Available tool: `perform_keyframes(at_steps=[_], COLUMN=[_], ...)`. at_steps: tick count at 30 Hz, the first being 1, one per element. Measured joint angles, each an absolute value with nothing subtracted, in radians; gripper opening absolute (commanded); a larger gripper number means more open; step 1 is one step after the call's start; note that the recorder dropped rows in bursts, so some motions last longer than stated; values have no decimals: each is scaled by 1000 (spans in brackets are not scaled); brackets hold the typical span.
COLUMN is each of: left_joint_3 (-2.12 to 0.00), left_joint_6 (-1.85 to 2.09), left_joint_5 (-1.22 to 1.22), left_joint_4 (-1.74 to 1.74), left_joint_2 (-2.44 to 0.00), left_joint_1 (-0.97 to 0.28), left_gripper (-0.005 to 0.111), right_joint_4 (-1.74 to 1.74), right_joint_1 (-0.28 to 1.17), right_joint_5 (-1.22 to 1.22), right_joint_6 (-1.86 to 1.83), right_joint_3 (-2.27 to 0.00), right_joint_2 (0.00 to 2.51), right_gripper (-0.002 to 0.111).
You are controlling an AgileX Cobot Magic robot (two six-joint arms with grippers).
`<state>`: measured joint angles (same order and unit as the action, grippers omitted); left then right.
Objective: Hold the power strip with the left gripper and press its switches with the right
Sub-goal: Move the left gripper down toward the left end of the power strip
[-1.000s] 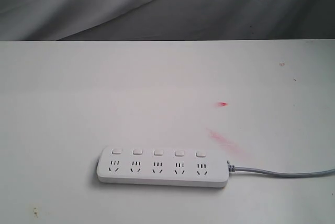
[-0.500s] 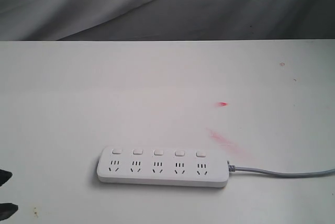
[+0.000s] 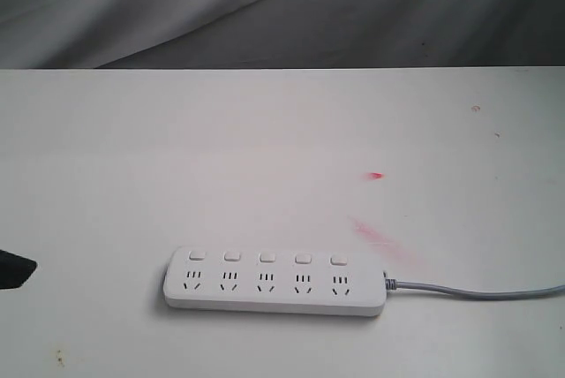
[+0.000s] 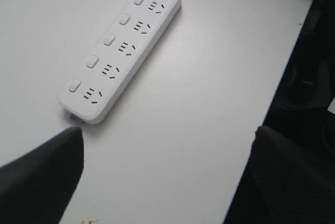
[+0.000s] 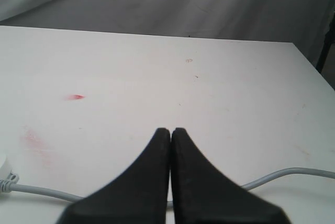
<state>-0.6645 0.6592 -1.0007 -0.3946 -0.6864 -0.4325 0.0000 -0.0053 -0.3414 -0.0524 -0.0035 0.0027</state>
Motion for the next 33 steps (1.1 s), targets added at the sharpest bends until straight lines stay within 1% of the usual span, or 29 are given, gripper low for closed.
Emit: perform_keyframes(at_steps=[1,4,5,7,12,16,18,22,29,33], left_joint_3=[-665,-665,-665,-665,-665,-665,-665,-665,-665,-665], left_joint_6=[641,513,460,437,434,471,509,561,586,611], left_joint_5=[-991,-960,-954,-949,-891,-868,-851,-771,-669,-658], left_joint_4=[-376,-260,-187,-149,-147,-121,-111,-66,-11,0], left_joint_2=[-686,-691,-707,-733,-844,-935,-952,-977,-1029,-1054], left_joint_1=[-433,-433,-433,-433,-433,-433,-433,-433,-433,-433], left_gripper=[83,76,75,73,73,63,61,61,71,72], right_joint_4=[0,0,0,0,0,0,0,0,0,0], right_joint_1=[-5,-5,-5,-5,-5,-5,-5,-5,-5,-5], right_joint_5=[-341,-341,-341,-341,-341,-341,-341,-341,-341,-341], right_joint_6=[-52,-52,-52,-52,-52,-52,-52,-52,-52,-52], right_joint_3=[-3,-3,-3,-3,-3,-3,-3,-3,-3,-3], right_joint_2=[3,3,3,3,3,3,3,3,3,3], right_gripper=[0,0,0,0,0,0,0,0,0,0])
